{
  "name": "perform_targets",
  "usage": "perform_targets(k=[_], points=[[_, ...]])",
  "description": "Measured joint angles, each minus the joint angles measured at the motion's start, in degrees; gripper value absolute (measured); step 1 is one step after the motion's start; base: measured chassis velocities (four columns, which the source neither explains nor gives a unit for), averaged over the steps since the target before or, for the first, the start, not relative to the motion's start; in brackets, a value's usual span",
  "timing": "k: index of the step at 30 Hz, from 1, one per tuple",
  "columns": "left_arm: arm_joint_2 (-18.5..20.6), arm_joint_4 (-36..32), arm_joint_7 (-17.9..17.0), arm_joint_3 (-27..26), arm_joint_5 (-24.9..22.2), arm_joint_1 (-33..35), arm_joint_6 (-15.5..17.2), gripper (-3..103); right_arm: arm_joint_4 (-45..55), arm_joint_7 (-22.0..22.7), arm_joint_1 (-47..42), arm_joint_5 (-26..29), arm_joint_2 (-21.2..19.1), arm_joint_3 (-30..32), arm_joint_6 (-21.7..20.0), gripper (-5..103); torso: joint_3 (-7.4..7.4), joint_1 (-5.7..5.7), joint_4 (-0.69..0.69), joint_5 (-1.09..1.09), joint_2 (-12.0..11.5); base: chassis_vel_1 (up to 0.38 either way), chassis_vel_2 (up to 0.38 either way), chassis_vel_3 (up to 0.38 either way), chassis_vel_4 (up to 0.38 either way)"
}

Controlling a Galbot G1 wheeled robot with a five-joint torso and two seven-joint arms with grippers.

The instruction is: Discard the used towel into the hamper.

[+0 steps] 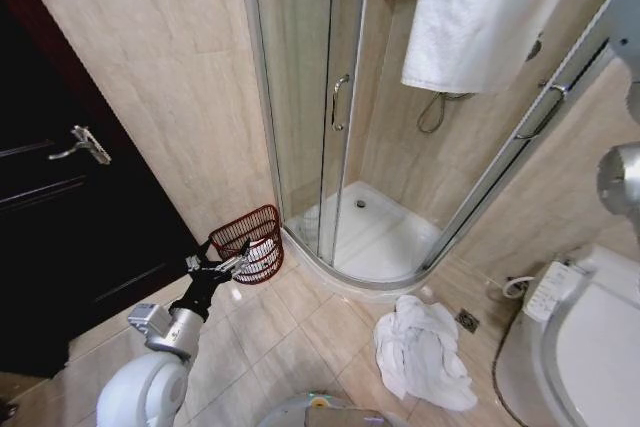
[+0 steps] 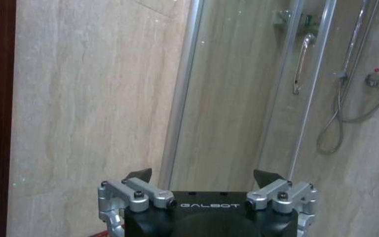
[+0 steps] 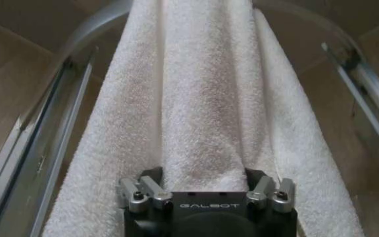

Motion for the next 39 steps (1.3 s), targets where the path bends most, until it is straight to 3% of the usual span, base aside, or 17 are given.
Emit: perform_targets(k=[5, 6, 9, 13, 17, 21, 31, 39], points=[[0.0, 0.0, 0.0, 0.0, 0.0, 0.0, 0.0, 100, -0.9, -1.2, 1.1, 1.1, -0.1, -0.6, 0.2, 63, 0.0, 0.0, 0.0, 0.02, 0.0, 0.0, 0.0, 0.0, 0.0], [0.0, 0.0, 0.0, 0.0, 0.0, 0.0, 0.0, 100, -0.9, -1.2, 1.1, 1.1, -0.1, -0.6, 0.2, 63, 0.0, 0.0, 0.0, 0.02, 0.0, 0.0, 0.0, 0.0, 0.0], [0.0, 0.0, 0.0, 0.0, 0.0, 0.0, 0.0, 100, -0.7, -1.8, 1.5, 1.4, -0.3, -1.1, 0.2, 46, 0.0, 0.0, 0.0, 0.01, 0.0, 0.0, 0.0, 0.0, 0.0], [0.0, 0.0, 0.0, 0.0, 0.0, 0.0, 0.0, 100, -0.6, -1.9, 1.6, 1.5, -0.3, -1.2, 0.3, 40, 0.0, 0.0, 0.0, 0.01, 0.0, 0.0, 0.0, 0.0, 0.0], [0.0, 0.0, 0.0, 0.0, 0.0, 0.0, 0.0, 100, -0.2, -1.7, 1.6, 1.9, -0.3, -1.7, 0.5, 19, 0.0, 0.0, 0.0, 0.01, 0.0, 0.0, 0.0, 0.0, 0.0], [0.0, 0.0, 0.0, 0.0, 0.0, 0.0, 0.0, 100, -0.1, -1.7, 1.7, 1.9, -0.4, -1.7, 0.6, 8, 0.0, 0.0, 0.0, 0.01, 0.0, 0.0, 0.0, 0.0, 0.0], [0.0, 0.0, 0.0, 0.0, 0.0, 0.0, 0.0, 100, 1.7, -2.2, 0.9, 3.0, -1.8, -1.7, 1.3, 7, 0.0, 0.0, 0.0, 0.0, 0.0, 0.0, 0.0, 0.0, 0.0], [0.0, 0.0, 0.0, 0.0, 0.0, 0.0, 0.0, 100, 9.4, -3.8, -2.7, 4.7, -7.7, -2.1, 2.8, 7, -0.01, 0.0, 0.0, 0.0, 0.0, 0.0, 0.0, 0.0, 0.0]])
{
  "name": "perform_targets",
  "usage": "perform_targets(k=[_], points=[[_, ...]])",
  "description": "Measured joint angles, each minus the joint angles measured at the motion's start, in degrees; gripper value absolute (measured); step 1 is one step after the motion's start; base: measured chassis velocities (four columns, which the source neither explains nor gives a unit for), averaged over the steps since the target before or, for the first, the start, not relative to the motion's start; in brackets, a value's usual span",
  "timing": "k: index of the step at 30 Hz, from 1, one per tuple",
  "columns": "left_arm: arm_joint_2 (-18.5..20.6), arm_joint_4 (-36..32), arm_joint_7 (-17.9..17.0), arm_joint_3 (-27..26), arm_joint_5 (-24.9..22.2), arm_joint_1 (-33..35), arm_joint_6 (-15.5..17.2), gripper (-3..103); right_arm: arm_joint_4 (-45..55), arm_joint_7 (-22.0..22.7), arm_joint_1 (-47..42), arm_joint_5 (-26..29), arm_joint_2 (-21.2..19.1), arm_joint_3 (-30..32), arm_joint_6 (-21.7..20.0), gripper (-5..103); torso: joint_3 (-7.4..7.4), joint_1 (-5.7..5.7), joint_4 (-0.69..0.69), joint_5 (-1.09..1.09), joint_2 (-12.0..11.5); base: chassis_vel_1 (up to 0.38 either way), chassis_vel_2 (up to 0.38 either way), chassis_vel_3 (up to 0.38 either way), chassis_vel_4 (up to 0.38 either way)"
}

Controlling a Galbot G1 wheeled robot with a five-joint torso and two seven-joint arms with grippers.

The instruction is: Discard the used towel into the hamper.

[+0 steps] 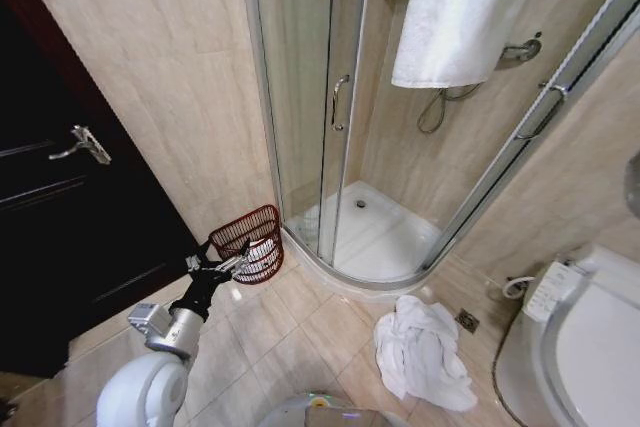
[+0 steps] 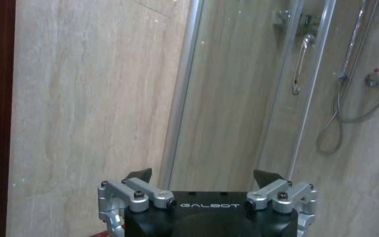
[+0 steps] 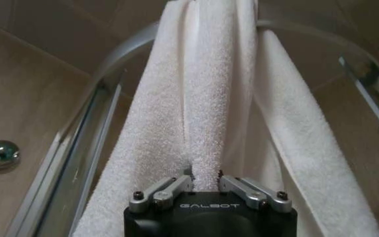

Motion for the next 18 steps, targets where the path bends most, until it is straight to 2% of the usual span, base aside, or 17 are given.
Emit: perform_targets(k=[2, 3, 5, 8, 10, 16, 18], points=[[0.0, 0.0, 0.0, 0.0, 0.0, 0.0, 0.0, 100, 3.8, -1.0, -2.0, -1.0, -3.1, 0.1, 0.8, 7, 0.0, 0.0, 0.0, 0.0, 0.0, 0.0, 0.0, 0.0, 0.0], [0.0, 0.0, 0.0, 0.0, 0.0, 0.0, 0.0, 100, 3.8, -1.0, -2.0, -1.0, -3.1, 0.1, 0.8, 7, 0.0, 0.0, 0.0, 0.0, 0.0, 0.0, 0.0, 0.0, 0.0], [0.0, 0.0, 0.0, 0.0, 0.0, 0.0, 0.0, 100, 7.3, -3.0, -4.6, -5.2, -6.5, 0.4, 2.4, 7, 0.0, 0.0, 0.0, 0.0, 0.0, 0.0, 0.0, 0.0, 0.0], [0.0, 0.0, 0.0, 0.0, 0.0, 0.0, 0.0, 100, 9.4, -3.7, -6.1, -6.4, -8.3, 0.9, 2.7, 7, 0.0, 0.0, 0.0, 0.01, 0.0, 0.0, 0.0, 0.0, 0.0], [0.0, 0.0, 0.0, 0.0, 0.0, 0.0, 0.0, 100, 12.0, -4.3, -8.1, -6.4, -10.6, 2.0, 2.7, 7, 0.0, 0.0, 0.0, 0.0, 0.0, 0.0, 0.0, 0.0, 0.0], [0.0, 0.0, 0.0, 0.0, 0.0, 0.0, 0.0, 100, 16.8, -5.2, -12.1, -5.3, -14.2, 4.3, 2.5, 7, 0.0, 0.0, 0.0, -0.01, 0.0, 0.0, 0.0, 0.0, 0.0], [0.0, 0.0, 0.0, 0.0, 0.0, 0.0, 0.0, 100, 20.5, -5.6, -15.8, -3.7, -16.7, 6.5, 2.1, 7, 0.0, 0.0, 0.01, 0.01, 0.0, 0.0, 0.0, 0.0, 0.0]])
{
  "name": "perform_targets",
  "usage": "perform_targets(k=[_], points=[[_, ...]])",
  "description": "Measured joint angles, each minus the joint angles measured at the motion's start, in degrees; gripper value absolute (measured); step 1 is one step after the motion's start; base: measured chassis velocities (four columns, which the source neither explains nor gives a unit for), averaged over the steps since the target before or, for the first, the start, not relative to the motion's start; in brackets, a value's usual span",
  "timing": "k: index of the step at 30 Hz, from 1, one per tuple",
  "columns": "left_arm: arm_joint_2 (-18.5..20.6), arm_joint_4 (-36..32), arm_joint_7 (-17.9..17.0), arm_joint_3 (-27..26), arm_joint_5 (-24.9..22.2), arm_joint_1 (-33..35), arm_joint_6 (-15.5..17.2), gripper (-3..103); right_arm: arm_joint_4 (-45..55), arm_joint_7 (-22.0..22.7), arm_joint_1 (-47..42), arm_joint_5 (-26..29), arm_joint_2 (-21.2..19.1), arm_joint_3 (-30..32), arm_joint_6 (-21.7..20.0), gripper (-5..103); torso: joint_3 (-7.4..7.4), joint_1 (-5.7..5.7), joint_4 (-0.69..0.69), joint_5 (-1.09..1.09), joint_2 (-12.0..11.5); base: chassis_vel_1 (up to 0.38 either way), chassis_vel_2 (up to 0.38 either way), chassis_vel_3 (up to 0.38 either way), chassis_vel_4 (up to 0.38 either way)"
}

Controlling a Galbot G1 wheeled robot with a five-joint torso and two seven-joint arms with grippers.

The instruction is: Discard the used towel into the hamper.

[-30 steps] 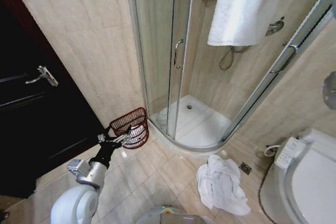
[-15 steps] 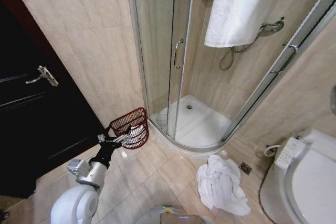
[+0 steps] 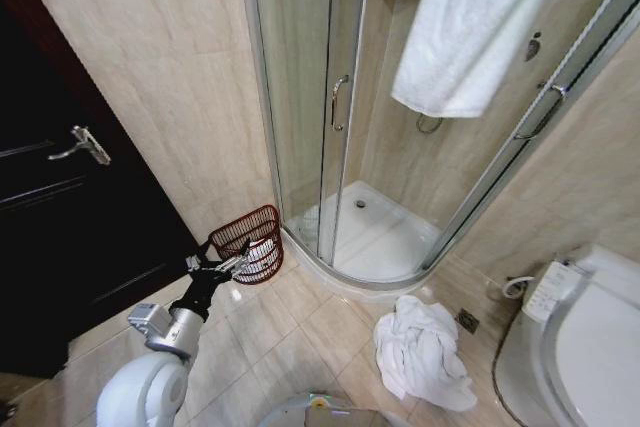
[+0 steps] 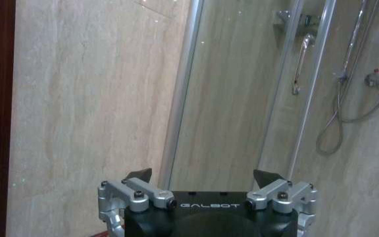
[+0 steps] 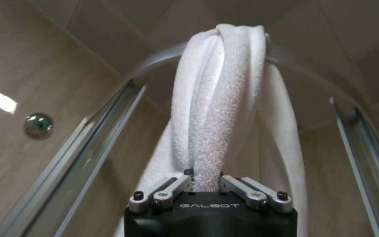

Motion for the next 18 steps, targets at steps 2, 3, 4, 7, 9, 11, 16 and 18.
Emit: perform_targets(k=[2, 3, 4, 7, 9, 11, 16, 18], points=[[0.0, 0.0, 0.0, 0.0, 0.0, 0.0, 0.0, 100, 2.2, -0.2, -2.6, 1.0, -1.4, 1.7, -0.2, 7, 0.0, 0.0, -0.01, -0.02, 0.0, 0.0, 0.0, 0.0, 0.0], [0.0, 0.0, 0.0, 0.0, 0.0, 0.0, 0.0, 100, 3.8, -0.2, -4.7, 1.7, -2.4, 3.1, -0.3, 7, 0.0, 0.0, -0.01, -0.01, 0.0, 0.0, 0.0, 0.0, 0.0], [0.0, 0.0, 0.0, 0.0, 0.0, 0.0, 0.0, 100, 5.7, -0.3, -7.3, 2.5, -3.6, 5.0, -0.5, 7, 0.01, 0.0, 0.0, 0.03, 0.0, 0.0, 0.0, 0.0, 0.0], [0.0, 0.0, 0.0, 0.0, 0.0, 0.0, 0.0, 100, 8.3, -0.4, -10.9, 3.5, -5.4, 7.7, -0.6, 7, 0.01, 0.0, -0.01, 0.02, 0.0, 0.0, 0.0, 0.0, 0.0], [0.0, 0.0, 0.0, 0.0, 0.0, 0.0, 0.0, 100, 12.2, -0.8, -17.1, 4.8, -8.1, 12.5, -0.5, 7, 0.0, 0.0, 0.0, -0.02, 0.0, 0.0, 0.0, 0.0, 0.0], [0.0, 0.0, 0.0, 0.0, 0.0, 0.0, 0.0, 100, 13.0, -0.9, -18.5, 5.0, -8.7, 13.5, -0.5, 7, 0.01, 0.0, -0.01, 0.0, 0.0, 0.0, 0.0, 0.0, 0.0], [0.0, 0.0, 0.0, 0.0, 0.0, 0.0, 0.0, 100, 18.3, -2.2, -33.0, 6.5, -13.3, 24.3, 1.3, 7, 0.01, 0.0, -0.03, 0.04, 0.0, 0.0, 0.0, 0.0, 0.0], [0.0, 0.0, 0.0, 0.0, 0.0, 0.0, 0.0, 100, 19.7, -1.9, -35.7, 7.3, -14.3, 26.3, 2.3, 7, 0.01, 0.0, -0.03, 0.03, 0.0, 0.0, 0.0, 0.0, 0.0]])
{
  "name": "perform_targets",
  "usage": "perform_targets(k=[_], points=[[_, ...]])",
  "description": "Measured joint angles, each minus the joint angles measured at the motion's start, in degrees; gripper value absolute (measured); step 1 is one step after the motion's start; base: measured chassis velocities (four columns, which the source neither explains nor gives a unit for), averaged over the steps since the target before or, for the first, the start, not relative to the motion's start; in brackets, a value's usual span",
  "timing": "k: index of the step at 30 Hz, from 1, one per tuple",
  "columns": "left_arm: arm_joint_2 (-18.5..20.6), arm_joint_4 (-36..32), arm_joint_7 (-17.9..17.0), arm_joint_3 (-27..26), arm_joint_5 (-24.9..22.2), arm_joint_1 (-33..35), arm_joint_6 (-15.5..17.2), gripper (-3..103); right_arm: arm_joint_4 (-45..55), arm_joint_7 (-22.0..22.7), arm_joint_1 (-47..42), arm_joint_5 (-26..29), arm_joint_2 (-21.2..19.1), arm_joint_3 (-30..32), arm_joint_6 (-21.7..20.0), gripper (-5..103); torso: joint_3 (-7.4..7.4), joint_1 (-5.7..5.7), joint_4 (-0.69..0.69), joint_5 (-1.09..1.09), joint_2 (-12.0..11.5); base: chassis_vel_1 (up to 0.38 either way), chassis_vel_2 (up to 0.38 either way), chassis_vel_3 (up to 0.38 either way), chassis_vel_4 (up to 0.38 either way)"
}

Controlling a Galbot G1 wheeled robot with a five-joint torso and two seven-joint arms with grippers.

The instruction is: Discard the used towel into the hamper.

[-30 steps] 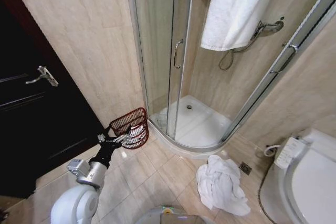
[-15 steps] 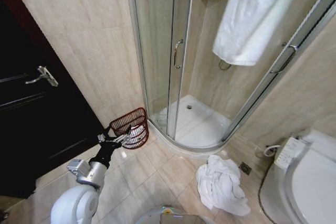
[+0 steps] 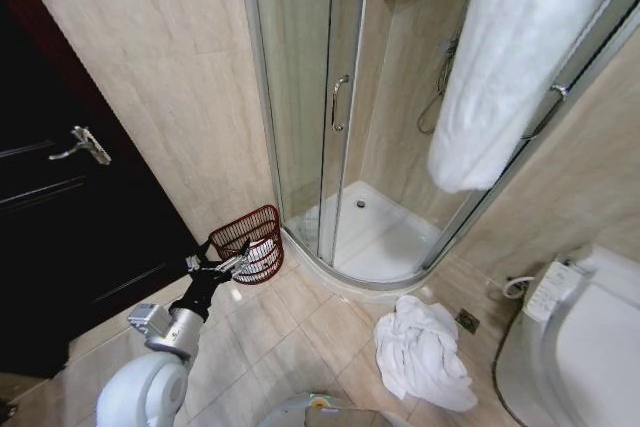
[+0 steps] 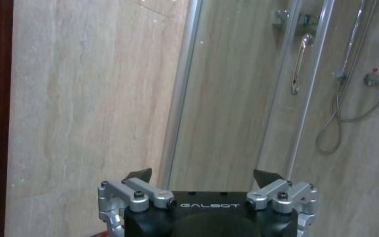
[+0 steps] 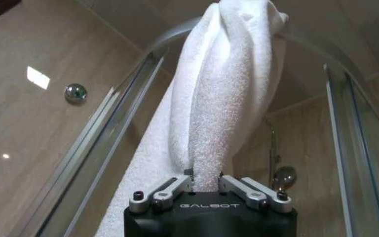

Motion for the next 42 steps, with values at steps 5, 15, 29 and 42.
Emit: perform_targets(k=[5, 15, 29, 42], points=[[0.0, 0.0, 0.0, 0.0, 0.0, 0.0, 0.0, 100, 1.7, 1.0, -1.2, 1.8, -1.0, 1.6, 0.1, 7, 0.0, 0.0, 0.02, -0.06, 0.0, 0.0, 0.0, 0.0, 0.0], [0.0, 0.0, 0.0, 0.0, 0.0, 0.0, 0.0, 100, 6.1, 0.9, -9.1, 1.7, 1.2, 3.0, -1.8, 7, 0.0, 0.01, 0.02, -0.03, 0.0, 0.0, 0.0, 0.0, 0.0], [0.0, 0.0, 0.0, 0.0, 0.0, 0.0, 0.0, 100, 6.9, 1.2, -20.8, -1.7, 4.2, 6.2, -0.7, 7, 0.0, 0.01, 0.01, -0.02, 0.0, 0.0, 0.0, 0.0, 0.0], [0.0, 0.0, 0.0, 0.0, 0.0, 0.0, 0.0, 100, 14.4, 2.2, -36.6, -4.5, 9.5, 15.1, -0.1, 7, 0.0, 0.0, 0.01, -0.03, 0.0, 0.0, 0.0, 0.0, 0.0]])
